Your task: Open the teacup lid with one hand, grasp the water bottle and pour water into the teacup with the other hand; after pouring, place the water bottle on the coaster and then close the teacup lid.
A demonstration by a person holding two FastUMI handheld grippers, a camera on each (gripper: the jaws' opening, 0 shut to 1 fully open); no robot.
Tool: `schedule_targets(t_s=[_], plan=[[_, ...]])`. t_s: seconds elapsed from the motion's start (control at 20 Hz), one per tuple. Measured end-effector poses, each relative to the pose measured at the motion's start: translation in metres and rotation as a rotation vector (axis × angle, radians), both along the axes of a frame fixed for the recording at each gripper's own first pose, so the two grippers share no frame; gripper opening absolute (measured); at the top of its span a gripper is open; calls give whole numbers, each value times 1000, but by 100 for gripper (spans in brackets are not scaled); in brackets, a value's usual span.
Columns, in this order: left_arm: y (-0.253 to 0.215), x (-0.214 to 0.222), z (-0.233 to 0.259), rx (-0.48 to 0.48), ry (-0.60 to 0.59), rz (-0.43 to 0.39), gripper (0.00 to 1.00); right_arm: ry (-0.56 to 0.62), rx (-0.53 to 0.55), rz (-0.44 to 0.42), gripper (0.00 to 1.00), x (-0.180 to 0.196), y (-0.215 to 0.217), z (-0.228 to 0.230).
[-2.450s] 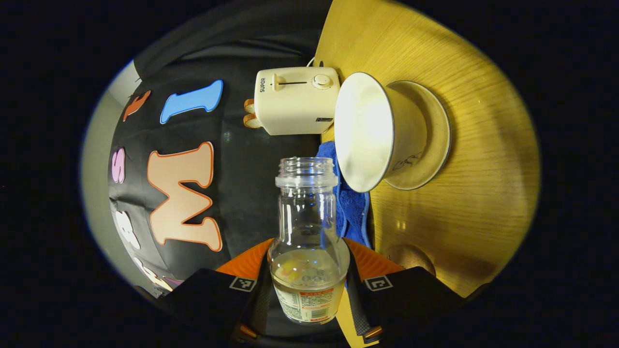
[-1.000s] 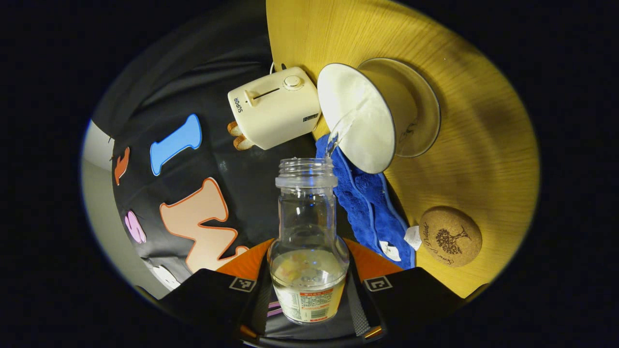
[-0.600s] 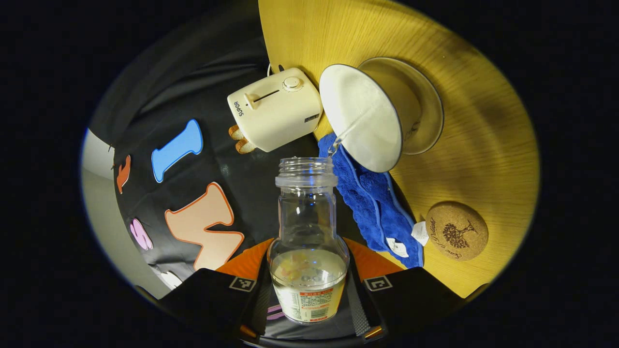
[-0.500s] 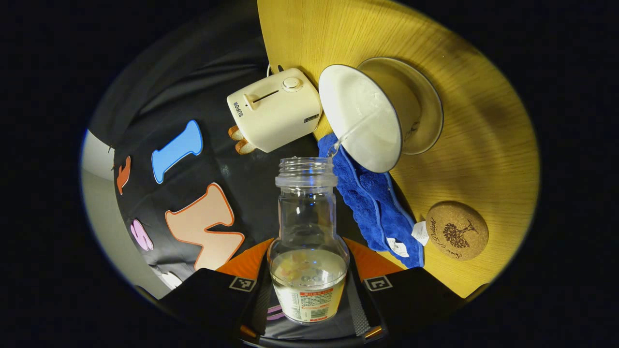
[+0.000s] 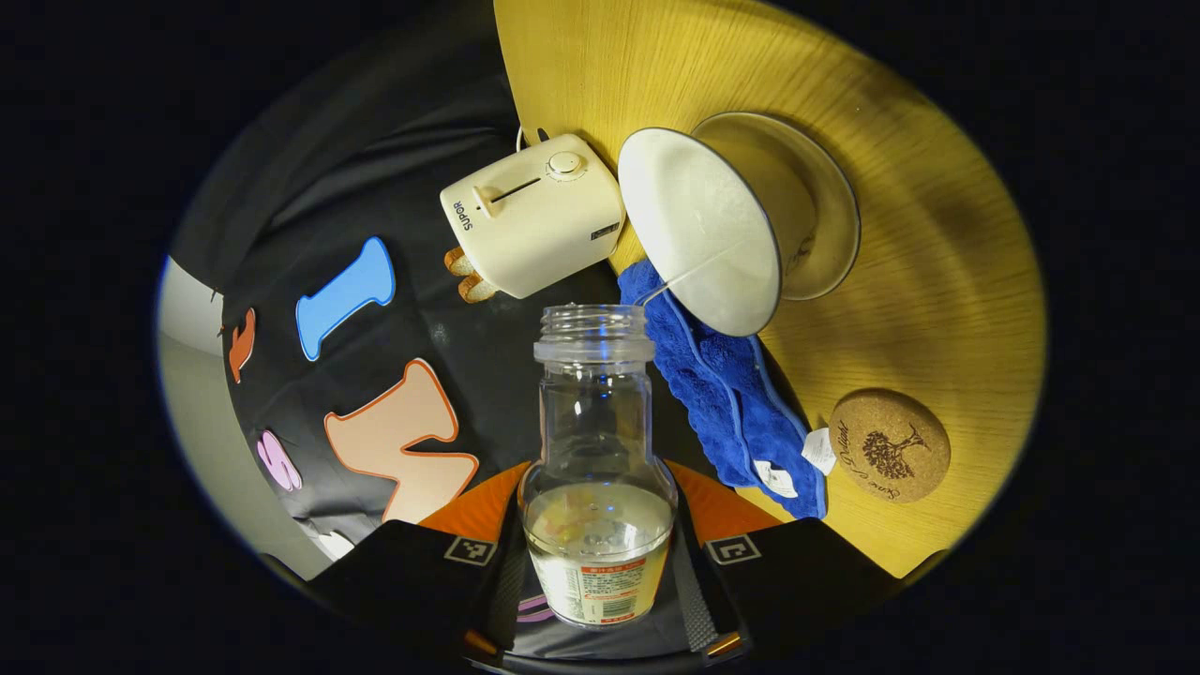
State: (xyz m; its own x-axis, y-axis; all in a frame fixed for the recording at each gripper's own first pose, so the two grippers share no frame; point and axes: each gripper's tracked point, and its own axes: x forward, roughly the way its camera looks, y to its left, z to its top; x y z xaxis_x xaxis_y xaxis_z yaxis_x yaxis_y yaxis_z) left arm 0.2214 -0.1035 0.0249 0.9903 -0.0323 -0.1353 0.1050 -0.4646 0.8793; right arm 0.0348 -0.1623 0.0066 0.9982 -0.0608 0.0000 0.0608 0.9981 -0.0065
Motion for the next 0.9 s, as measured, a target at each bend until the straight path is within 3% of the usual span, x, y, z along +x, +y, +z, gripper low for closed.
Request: schedule_targets(t_s=[0.5,0.7,0.9], plan=[[-3,0,1,-8,2,-4,66,0,0,0,26,0,0,0],[-2,0,-7,-57,24,-2,67,0,-1,0,27,0,0,0],[-2,0,-23,-171,66,8,65,0,-1,0,26,0,0,0]])
